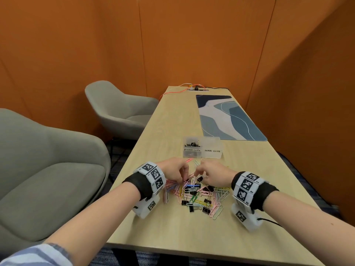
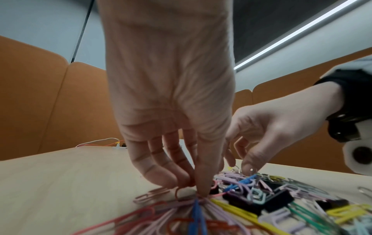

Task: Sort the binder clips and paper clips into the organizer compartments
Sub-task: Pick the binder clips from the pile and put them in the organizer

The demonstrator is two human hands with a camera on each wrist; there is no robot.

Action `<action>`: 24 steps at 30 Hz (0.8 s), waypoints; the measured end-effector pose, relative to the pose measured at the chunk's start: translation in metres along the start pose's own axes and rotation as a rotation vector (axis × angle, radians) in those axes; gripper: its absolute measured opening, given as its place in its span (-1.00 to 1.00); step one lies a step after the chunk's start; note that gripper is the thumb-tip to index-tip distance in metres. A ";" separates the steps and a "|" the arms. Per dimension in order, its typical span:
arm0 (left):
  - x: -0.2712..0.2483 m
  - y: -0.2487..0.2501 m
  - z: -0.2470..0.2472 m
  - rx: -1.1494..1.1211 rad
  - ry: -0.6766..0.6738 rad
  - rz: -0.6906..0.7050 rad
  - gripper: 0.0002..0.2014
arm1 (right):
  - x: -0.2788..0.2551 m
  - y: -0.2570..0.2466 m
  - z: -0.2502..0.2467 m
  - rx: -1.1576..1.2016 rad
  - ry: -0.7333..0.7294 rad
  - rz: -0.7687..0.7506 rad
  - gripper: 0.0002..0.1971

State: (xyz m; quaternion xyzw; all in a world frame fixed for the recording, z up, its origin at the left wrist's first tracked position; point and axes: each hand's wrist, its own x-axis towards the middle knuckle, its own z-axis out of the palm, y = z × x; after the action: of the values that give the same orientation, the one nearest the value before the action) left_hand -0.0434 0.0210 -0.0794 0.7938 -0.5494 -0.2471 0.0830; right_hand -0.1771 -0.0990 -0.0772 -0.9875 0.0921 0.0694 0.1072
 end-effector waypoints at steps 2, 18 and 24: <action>-0.003 -0.003 0.000 -0.005 0.017 0.013 -0.80 | 0.003 -0.004 0.003 -0.039 -0.002 -0.003 -0.77; 0.005 0.009 0.011 0.086 0.197 -0.037 -0.71 | 0.001 0.007 -0.008 0.189 0.105 0.104 -0.76; 0.018 0.014 0.015 0.087 0.191 -0.129 -0.61 | -0.007 0.007 -0.017 0.232 -0.072 0.148 -0.64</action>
State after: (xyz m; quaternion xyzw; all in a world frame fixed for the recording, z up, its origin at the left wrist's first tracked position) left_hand -0.0571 0.0017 -0.0922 0.8504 -0.4968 -0.1511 0.0843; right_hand -0.1829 -0.1083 -0.0611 -0.9559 0.1684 0.1012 0.2184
